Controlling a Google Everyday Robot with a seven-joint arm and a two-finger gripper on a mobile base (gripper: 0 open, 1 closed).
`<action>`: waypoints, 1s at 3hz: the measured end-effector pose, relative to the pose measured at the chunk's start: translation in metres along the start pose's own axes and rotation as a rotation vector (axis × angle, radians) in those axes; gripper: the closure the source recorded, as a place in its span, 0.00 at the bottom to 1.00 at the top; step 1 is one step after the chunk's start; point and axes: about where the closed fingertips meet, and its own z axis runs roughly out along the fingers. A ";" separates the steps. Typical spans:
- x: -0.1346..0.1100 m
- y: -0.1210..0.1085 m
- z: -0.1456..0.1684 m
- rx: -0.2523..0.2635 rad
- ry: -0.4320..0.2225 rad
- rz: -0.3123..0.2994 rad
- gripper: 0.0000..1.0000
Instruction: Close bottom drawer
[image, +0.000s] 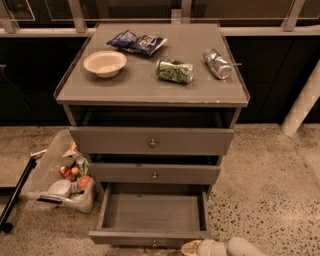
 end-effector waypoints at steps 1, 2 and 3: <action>0.000 0.000 0.000 0.000 0.000 0.000 0.60; 0.000 0.000 0.000 0.000 0.000 0.000 0.37; 0.000 0.000 0.000 0.000 0.000 0.000 0.14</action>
Offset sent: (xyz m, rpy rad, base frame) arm 0.0000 0.0000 0.0000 0.0000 0.0000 0.0000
